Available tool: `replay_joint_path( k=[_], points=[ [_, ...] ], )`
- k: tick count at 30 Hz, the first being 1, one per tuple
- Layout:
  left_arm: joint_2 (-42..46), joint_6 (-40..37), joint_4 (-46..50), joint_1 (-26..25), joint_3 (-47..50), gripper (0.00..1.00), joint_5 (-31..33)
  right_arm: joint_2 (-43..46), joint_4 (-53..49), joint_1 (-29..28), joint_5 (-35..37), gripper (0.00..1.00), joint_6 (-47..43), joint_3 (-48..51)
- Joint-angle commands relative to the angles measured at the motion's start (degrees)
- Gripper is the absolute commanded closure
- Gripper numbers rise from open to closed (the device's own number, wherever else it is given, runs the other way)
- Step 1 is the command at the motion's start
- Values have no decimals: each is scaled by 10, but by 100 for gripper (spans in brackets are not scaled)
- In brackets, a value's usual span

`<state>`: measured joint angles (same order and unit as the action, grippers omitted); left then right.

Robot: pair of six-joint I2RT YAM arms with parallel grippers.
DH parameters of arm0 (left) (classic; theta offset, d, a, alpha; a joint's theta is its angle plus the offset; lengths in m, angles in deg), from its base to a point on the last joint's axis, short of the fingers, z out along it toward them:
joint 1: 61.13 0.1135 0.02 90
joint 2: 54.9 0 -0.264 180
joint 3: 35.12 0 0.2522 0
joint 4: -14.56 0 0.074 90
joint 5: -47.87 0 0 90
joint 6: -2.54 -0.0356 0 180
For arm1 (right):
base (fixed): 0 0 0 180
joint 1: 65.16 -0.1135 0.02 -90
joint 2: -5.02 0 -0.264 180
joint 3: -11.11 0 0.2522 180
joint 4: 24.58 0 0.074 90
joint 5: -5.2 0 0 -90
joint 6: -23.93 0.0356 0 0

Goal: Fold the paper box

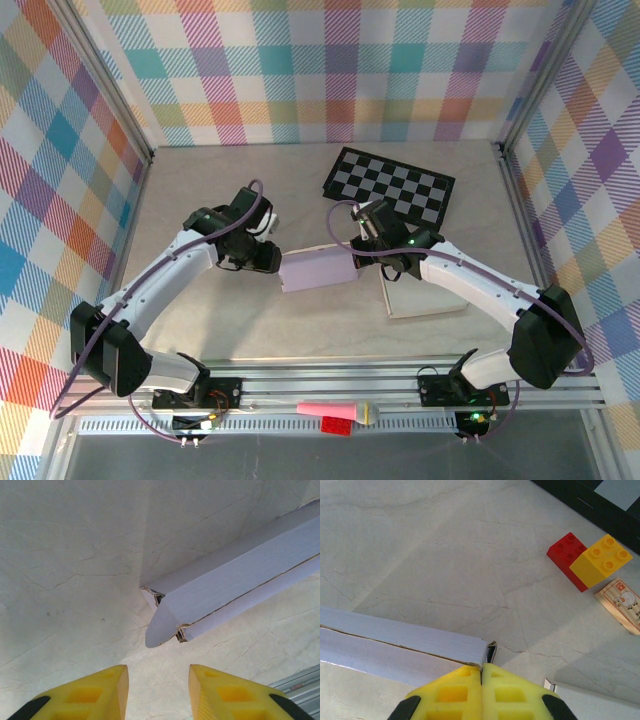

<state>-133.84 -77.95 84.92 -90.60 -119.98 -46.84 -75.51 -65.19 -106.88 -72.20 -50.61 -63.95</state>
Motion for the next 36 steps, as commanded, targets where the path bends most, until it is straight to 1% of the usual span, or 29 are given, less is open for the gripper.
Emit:
replay_joint_path(
  k=[1,11,16,19,24,27,36],
  points=[
    [-5,-9,-11,5,-18,67,-11,1,-33,-6,-13,100,2,0],
    [-23,-14,-25,5,-23,75,-5,-2,-30,-6,-16,100,3,-1],
    [-34,-20,-25,5,-29,77,-1,-2,-30,-6,-17,100,3,0],
    [-37,-21,-28,5,-33,80,0,-4,-30,-6,-16,100,1,-3],
    [-47,-27,-22,5,-37,81,4,-6,-30,-6,-18,100,1,-3],
    [-46,-29,-22,5,-38,85,6,-6,-29,-6,-18,100,1,-3],
    [-52,-18,-20,5,-46,88,0,-8,-28,-6,-21,100,0,-3]
  ],
)
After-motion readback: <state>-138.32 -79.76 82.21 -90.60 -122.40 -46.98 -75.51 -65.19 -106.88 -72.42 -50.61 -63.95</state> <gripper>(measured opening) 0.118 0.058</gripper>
